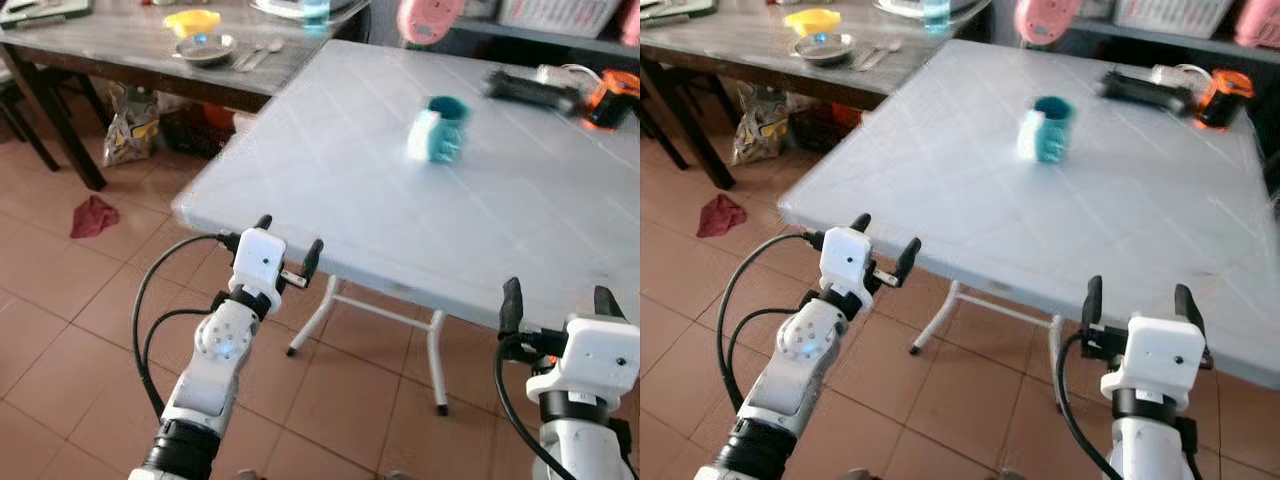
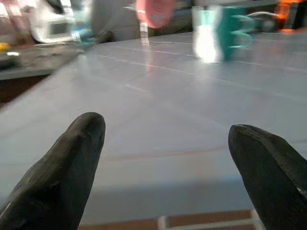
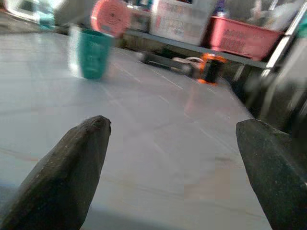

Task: Setting the table

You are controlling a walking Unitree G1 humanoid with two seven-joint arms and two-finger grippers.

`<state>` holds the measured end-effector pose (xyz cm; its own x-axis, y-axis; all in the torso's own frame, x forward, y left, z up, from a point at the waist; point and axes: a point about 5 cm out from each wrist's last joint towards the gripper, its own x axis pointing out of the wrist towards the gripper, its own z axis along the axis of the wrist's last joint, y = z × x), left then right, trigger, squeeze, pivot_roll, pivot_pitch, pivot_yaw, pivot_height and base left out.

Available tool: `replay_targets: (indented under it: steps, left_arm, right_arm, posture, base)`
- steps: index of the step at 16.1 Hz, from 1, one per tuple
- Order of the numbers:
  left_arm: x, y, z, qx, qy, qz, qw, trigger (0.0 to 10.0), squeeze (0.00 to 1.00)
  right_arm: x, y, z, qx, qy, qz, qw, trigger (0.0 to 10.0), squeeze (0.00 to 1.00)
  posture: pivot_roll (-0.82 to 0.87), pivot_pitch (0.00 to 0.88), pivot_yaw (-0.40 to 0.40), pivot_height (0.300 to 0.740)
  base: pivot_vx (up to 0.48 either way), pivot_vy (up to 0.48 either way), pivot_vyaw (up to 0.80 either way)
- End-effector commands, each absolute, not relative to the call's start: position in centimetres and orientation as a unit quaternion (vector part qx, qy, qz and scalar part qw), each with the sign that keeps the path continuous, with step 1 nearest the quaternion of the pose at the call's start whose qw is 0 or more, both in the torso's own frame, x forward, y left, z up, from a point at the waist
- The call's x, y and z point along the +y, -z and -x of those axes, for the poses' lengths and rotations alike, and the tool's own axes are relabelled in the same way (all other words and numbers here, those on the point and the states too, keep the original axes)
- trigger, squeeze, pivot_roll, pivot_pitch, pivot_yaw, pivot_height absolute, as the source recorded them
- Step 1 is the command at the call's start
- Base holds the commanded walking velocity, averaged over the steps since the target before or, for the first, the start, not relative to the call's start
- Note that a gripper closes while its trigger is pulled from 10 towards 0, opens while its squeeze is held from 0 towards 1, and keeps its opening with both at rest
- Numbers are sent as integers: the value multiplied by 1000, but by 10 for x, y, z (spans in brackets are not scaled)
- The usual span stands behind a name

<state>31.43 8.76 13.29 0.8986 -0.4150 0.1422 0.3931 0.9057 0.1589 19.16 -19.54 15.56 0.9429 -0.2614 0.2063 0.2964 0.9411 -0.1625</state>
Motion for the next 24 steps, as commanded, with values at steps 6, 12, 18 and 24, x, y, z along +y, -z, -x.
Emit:
replay_targets:
  steps: [6,12,18,24]
  left_arm:
    - [86,-139,-319,-101,224,-79,966,10000,0]
    - [90,-142,-322,-101,242,-91,961,10000,0]
    - [90,-140,-320,-95,244,-80,962,10000,0]
    - [84,-145,-320,-104,234,-39,966,10000,0]
  right_arm:
    - [-192,-156,-195,-102,151,88,979,10000,0]
    - [-186,-149,-195,-104,170,73,977,10000,0]
    - [-187,-150,-197,-108,164,80,977,10000,0]
    - [-181,-164,-200,-123,106,101,982,10000,0]
  posture:
    - [-2,125,35,714]
    - [20,131,98,714]
    - [17,145,80,714]
    - [-15,145,28,714]
  base:
    - [0,-123,0]
    - [0,0,0]
    - [0,0,0]
    - [0,0,0]
